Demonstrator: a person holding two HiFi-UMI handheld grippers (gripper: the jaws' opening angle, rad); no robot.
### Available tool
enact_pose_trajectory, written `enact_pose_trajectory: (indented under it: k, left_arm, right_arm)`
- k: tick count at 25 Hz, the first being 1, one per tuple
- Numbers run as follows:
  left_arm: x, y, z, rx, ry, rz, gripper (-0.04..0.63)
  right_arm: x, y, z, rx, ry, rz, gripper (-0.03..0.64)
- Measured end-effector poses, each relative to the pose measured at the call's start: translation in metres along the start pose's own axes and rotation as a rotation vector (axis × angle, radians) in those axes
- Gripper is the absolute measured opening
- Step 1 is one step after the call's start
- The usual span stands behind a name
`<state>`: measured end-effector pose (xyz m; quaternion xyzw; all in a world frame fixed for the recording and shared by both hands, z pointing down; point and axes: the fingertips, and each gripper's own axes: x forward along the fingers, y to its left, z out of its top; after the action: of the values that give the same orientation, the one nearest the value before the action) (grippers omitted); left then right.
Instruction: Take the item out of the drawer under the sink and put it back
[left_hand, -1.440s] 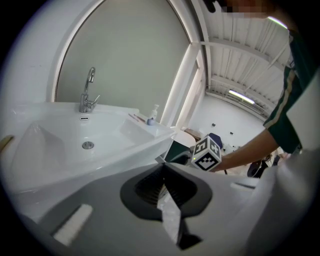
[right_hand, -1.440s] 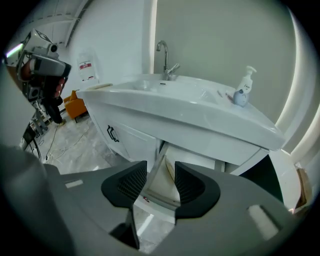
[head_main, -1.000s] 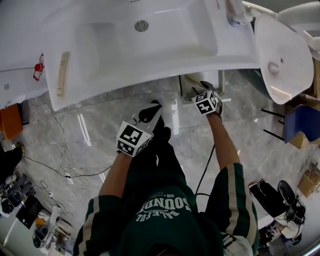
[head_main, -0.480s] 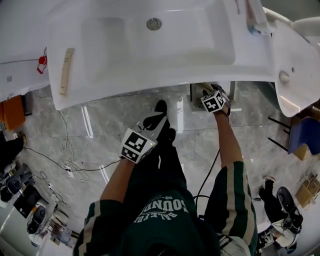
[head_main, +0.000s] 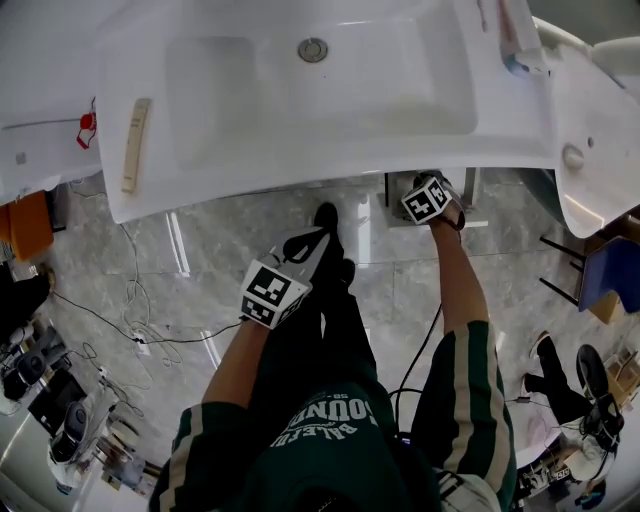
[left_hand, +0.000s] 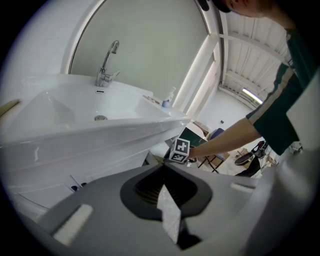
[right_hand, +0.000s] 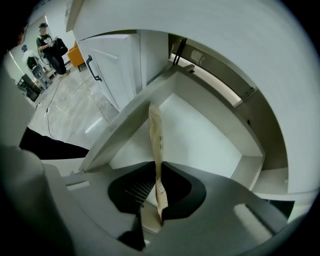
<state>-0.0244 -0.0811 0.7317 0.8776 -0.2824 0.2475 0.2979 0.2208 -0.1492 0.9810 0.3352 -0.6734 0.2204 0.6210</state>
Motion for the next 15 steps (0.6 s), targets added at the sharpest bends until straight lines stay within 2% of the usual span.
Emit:
enact_pose_trajectory:
  k: [7, 15]
  left_arm:
    - [-0.005, -0.001, 0.015, 0.016, -0.013, -0.010, 0.049]
    - [-0.019, -0.002, 0.055, 0.055, -0.055, -0.021, 0.049]
  right_arm:
    - [-0.029, -0.001, 0.005, -0.053, -0.029, -0.052, 0.029]
    - [-0.085, 0.003, 0.010, -0.159, -0.060, -0.099, 0.028]
